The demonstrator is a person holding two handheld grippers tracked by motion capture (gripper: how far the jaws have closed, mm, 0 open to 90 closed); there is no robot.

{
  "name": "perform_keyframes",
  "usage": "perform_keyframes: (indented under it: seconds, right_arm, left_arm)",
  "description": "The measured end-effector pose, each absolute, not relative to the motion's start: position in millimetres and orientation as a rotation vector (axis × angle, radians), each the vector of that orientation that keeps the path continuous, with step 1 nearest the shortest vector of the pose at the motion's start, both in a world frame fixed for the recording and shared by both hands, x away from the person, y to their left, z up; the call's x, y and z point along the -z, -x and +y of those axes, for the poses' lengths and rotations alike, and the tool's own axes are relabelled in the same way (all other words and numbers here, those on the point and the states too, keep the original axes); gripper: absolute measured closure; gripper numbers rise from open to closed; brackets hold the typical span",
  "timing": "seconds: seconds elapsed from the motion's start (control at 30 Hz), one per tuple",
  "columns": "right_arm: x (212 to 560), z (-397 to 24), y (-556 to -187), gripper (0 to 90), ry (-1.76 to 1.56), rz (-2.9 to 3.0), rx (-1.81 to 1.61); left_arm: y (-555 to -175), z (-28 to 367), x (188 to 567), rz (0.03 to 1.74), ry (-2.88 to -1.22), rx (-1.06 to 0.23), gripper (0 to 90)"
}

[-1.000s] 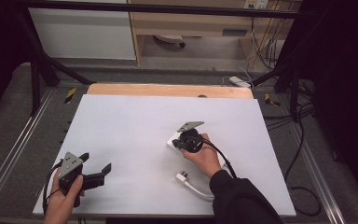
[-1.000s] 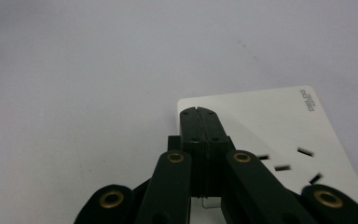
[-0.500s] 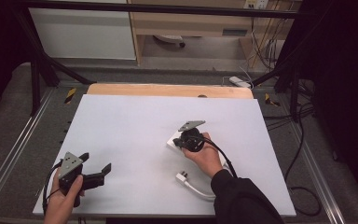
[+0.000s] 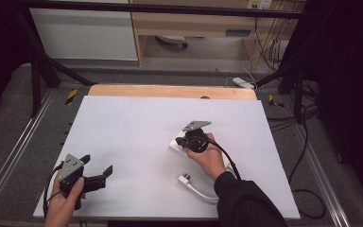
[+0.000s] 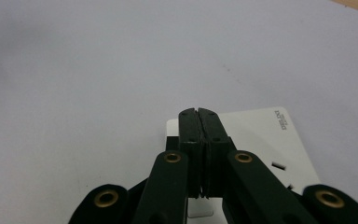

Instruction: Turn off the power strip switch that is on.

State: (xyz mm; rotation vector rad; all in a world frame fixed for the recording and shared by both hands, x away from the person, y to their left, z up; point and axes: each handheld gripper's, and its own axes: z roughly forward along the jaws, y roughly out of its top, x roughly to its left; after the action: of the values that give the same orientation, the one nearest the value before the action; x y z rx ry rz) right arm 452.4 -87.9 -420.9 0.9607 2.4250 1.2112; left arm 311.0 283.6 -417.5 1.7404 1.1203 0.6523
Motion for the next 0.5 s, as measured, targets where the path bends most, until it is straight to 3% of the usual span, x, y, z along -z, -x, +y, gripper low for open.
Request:
perform_keyframes:
  seconds: [0.37, 0.5]
  right_arm:
    - [413.4, -94.7, -454.5, 76.1, -0.986, 2.366, -1.285]
    - [411.9, -95.2, -454.8, 63.1, -1.000, 2.344, -1.299]
  left_arm:
    - [-311.4, 283.7, 417.6, 1.128, -1.737, -0.653, 5.8]
    - [-311.3, 283.6, 417.7, 1.128, -1.741, -0.654, 5.8]
